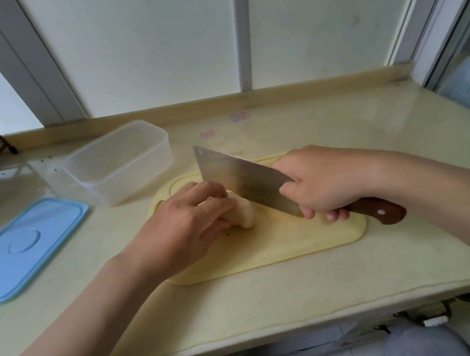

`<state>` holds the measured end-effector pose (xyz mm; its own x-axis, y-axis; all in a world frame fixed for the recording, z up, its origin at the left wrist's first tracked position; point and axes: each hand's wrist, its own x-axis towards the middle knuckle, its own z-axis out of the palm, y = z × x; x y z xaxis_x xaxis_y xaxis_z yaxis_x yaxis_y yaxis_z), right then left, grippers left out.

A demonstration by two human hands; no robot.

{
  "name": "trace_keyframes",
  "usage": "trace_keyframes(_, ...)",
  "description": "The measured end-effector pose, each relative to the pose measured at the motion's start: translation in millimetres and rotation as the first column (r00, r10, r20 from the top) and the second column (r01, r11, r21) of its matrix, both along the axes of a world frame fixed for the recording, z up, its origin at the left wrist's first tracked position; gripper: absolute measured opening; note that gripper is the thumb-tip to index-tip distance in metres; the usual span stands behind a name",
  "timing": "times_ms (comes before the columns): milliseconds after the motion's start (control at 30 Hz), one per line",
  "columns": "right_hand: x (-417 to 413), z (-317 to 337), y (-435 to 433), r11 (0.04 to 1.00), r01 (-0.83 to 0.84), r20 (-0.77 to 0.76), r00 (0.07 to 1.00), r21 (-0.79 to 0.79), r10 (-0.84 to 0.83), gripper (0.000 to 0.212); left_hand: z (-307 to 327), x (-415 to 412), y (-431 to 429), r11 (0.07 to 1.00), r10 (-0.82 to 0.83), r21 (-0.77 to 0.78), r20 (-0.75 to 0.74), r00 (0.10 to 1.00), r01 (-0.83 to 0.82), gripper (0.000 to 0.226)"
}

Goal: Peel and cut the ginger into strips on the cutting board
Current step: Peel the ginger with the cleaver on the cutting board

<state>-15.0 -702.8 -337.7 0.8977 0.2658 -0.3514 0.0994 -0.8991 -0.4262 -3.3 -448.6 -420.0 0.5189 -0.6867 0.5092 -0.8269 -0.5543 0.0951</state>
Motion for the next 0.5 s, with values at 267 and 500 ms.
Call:
trace_keyframes(267,-2,0,-32,0.97,0.094,-0.046,0.995,0.226,-0.086,0.019,0,0,-3,0.999,-0.018,-0.037,-0.076,0.997,0.015,0.033)
trace_keyframes(500,0,5,-45,0.92,0.2,-0.08,0.98,0.337,-0.184,0.01,-4,1,-3,1.0,0.022,-0.009,-0.155,0.988,-0.024,0.042)
